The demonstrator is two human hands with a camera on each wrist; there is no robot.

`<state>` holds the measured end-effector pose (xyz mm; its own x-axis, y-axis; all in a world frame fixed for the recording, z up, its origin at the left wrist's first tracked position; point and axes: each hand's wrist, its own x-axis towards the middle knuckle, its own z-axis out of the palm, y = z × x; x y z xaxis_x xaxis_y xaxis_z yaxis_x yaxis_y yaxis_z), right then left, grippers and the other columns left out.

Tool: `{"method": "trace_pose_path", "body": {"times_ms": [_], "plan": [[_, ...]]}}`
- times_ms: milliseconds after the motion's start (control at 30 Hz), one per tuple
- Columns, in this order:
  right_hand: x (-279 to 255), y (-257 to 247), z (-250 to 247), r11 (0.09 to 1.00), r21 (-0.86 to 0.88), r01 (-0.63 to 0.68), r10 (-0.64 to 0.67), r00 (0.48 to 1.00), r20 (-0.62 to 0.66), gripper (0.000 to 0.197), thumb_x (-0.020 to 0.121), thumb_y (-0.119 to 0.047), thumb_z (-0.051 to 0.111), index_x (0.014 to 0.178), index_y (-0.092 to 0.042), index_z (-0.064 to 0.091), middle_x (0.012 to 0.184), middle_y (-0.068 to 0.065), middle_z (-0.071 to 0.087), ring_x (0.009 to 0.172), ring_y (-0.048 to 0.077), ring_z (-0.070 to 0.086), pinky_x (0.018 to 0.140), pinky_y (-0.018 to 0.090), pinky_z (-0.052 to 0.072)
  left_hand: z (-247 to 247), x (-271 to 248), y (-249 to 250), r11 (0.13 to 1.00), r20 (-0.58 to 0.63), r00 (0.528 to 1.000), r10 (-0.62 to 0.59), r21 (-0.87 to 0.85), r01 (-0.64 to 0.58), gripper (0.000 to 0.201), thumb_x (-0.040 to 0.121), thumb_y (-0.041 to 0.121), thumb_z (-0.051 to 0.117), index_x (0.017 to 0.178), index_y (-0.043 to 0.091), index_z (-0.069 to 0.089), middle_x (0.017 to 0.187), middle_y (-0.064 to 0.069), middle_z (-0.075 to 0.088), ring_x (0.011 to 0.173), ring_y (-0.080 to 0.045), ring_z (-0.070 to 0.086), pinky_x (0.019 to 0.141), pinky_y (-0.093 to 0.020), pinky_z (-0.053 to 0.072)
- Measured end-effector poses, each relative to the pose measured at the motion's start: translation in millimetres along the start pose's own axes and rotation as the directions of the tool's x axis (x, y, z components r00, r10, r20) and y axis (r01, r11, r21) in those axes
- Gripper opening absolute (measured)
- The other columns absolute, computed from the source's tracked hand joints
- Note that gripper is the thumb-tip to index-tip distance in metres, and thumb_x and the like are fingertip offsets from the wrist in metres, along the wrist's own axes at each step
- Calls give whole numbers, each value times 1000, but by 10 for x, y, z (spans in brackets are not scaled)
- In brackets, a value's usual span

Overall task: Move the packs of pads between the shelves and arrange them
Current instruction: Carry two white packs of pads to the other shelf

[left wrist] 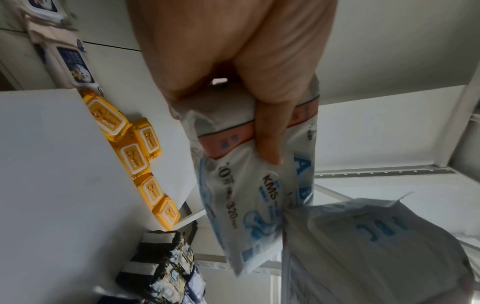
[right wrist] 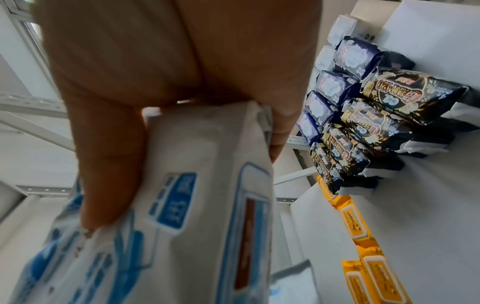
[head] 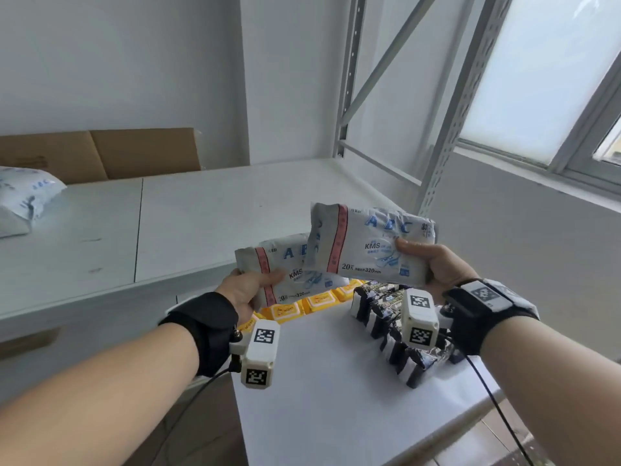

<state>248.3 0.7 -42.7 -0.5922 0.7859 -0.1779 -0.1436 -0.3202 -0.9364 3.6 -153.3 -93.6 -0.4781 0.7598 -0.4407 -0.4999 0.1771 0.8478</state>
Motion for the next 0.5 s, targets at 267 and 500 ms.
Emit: {"method": "trace_pose_path", "body": {"times_ms": [267, 500], "plan": [[517, 236, -205, 982, -141, -125, 108, 987, -121, 40, 69, -6, 67, 108, -6, 62, 100, 16, 71, 86, 34, 69, 66, 41, 58, -193, 472, -182, 973, -92, 975, -200, 100, 209, 45, 80, -11, 63, 124, -4, 56, 121, -30, 60, 109, -45, 59, 92, -63, 44], [1101, 758, -481, 882, -381, -277, 207, 954, -215, 51, 66, 3, 78, 114, -5, 61, 108, 22, 69, 93, 40, 67, 75, 52, 57, -549, 789, -525, 947, -289, 931, -222, 163, 277, 47, 76, -21, 61, 121, -10, 55, 107, -29, 62, 75, -33, 59, 76, -49, 49]]}}
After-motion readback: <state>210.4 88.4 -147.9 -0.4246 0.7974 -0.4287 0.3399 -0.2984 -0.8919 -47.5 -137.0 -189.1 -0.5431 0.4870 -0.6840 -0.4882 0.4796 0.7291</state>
